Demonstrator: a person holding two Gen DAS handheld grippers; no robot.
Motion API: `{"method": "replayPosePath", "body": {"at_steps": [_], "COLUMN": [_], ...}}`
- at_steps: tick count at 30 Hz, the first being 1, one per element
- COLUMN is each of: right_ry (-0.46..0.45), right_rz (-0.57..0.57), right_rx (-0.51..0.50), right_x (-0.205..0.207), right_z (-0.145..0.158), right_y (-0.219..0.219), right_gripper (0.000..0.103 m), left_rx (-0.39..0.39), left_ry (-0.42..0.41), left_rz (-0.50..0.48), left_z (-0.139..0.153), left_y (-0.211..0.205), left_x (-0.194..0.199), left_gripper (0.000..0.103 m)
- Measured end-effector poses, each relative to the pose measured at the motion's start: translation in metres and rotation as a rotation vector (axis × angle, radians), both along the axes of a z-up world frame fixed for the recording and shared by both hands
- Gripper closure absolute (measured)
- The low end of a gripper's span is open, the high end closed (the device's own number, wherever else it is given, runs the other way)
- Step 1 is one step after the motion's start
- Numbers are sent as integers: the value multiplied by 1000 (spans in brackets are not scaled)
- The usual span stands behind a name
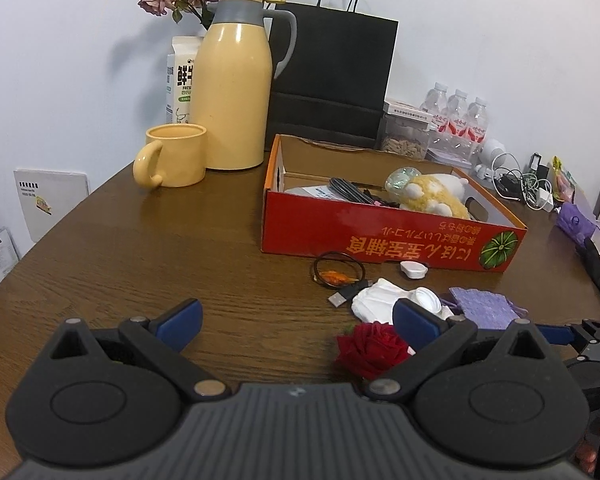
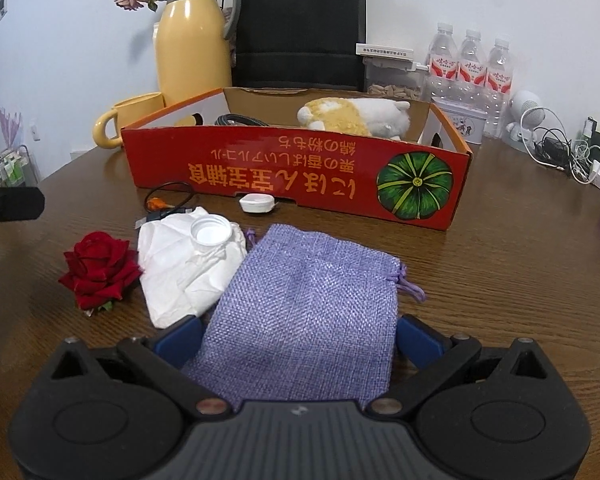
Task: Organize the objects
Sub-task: 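Grasp the purple cloth bag with the right gripper while the left gripper grasps the red rose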
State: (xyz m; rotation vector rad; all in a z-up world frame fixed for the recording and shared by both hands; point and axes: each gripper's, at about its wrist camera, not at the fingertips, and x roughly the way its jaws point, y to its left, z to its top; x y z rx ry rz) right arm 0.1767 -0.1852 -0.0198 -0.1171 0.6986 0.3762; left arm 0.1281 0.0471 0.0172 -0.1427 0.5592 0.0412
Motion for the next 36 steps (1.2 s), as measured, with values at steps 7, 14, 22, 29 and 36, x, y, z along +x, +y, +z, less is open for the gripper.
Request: {"method": "replayPosePath", "body": {"at_steps": [7, 14, 22, 29, 36], "right_ry": [-22, -39, -73, -145, -176], "right_rz": [0, 12, 18, -4, -31], "right_rx": [19, 67, 126, 141, 151], "right_x": [-4, -9, -19, -29, -32], "right_z": [2, 6, 10, 16, 18], "right_y": [-4, -18, -31, -38, -42], "right_gripper": [24, 66, 94, 96, 96], "left_rx": [-3, 1, -10, 10, 27], "left_ry": [3, 9, 8, 13, 29], "left_rz": [-8, -17, -30, -50, -77], "left_z": [-2, -5, -9, -15, -26], "left_y": [-4, -9, -16, -29, -41], "left_x": [-3, -5, -8, -9, -5], "left_gripper": [0, 0, 0, 0, 0]}}
